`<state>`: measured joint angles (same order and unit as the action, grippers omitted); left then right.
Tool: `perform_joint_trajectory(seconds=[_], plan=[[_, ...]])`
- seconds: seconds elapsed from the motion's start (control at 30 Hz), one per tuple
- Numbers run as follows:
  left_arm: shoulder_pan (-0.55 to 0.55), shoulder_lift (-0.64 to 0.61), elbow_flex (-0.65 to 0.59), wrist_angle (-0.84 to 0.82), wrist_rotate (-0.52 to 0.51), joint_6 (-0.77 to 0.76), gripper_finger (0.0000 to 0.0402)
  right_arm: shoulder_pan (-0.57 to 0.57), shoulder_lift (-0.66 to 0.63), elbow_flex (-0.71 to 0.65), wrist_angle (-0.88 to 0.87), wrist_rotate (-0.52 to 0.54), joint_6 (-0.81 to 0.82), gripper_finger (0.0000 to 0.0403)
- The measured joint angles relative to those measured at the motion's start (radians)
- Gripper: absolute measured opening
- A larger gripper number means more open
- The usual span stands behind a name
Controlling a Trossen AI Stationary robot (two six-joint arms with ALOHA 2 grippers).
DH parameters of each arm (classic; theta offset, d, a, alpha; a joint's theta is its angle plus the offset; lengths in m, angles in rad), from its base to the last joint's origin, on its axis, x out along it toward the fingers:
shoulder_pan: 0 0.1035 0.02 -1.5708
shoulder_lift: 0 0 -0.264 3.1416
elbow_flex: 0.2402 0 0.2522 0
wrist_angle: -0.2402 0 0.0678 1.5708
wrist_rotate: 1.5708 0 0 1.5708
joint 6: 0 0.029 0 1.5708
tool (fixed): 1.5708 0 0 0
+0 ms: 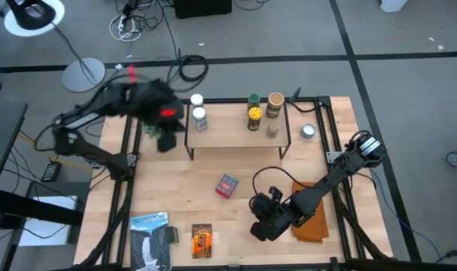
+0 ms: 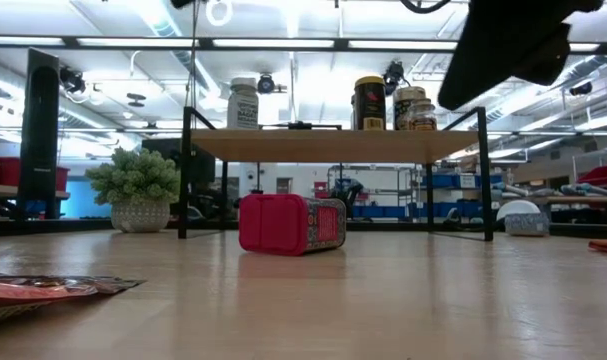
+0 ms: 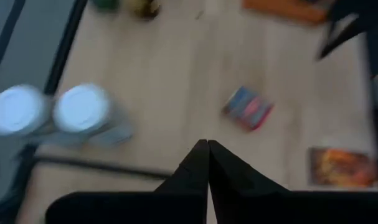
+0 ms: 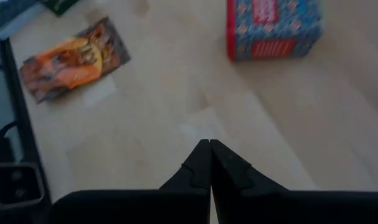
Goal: Shelf spices
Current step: Put the white seasoning bottle on the shelf
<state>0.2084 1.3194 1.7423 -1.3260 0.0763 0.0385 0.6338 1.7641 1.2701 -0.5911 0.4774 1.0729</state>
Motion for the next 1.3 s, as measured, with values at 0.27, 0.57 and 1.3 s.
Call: perform_joint_trajectory(seconds=[0.27,0.57,1.3], plan=[[-0.315,-0.368,-0.599,0.555,-0.131,-0.246,0.0002,-0.014,0.000,0.000,0.027,0.180,-0.037,0.0000],[-0.452,-0.575,-1.122,1.106,-0.268,-0.346,0.0001,-0.136,0.000,0.000,0.319,0.162,-0.344,0.0000],[-0.492,-0.581,-1.389,1.351,-0.465,-0.413,0.0001,-0.551,0.042,0.203,0.471,0.132,-0.789,0.0000]])
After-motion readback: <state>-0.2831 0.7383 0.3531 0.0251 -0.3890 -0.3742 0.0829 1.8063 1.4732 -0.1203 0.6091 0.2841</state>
